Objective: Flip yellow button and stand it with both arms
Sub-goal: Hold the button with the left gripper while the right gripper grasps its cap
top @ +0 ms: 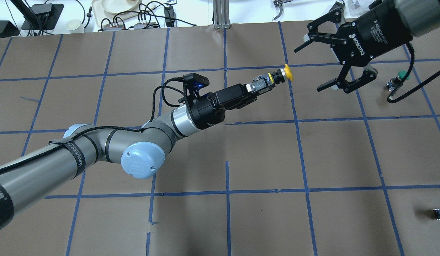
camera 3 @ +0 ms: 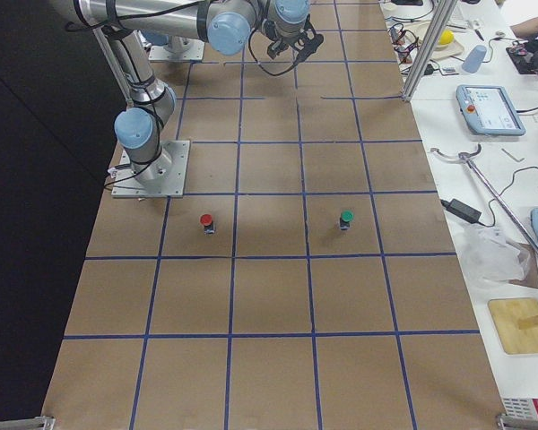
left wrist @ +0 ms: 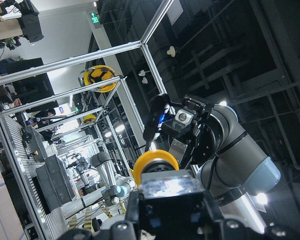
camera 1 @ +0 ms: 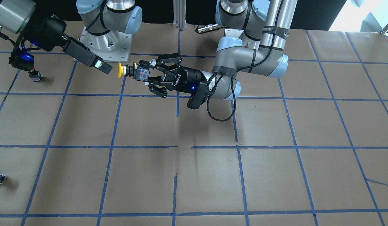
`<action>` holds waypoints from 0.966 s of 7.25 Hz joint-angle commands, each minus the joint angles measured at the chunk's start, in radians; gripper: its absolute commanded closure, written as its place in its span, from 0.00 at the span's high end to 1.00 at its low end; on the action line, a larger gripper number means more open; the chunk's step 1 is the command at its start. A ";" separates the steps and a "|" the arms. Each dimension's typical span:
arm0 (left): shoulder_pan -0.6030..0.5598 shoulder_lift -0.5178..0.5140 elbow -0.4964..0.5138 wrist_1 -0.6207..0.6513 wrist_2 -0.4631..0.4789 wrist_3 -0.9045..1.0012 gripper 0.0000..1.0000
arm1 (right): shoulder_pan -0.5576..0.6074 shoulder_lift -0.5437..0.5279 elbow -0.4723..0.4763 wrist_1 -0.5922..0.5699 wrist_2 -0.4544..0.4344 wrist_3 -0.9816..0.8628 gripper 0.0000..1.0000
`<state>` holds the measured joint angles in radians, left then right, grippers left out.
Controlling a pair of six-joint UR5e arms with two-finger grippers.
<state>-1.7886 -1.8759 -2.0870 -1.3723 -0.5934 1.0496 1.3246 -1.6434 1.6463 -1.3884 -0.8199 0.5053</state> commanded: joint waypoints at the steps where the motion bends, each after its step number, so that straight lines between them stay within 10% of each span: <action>1: -0.014 0.000 0.033 -0.001 -0.032 0.001 0.08 | -0.001 -0.001 0.003 0.018 0.056 0.047 1.00; 7: -0.049 0.004 0.047 -0.002 -0.086 0.001 0.08 | -0.004 -0.003 -0.013 0.025 0.136 0.113 0.97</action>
<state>-1.8347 -1.8736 -2.0403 -1.3733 -0.6778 1.0508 1.3223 -1.6451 1.6408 -1.3635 -0.6840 0.6127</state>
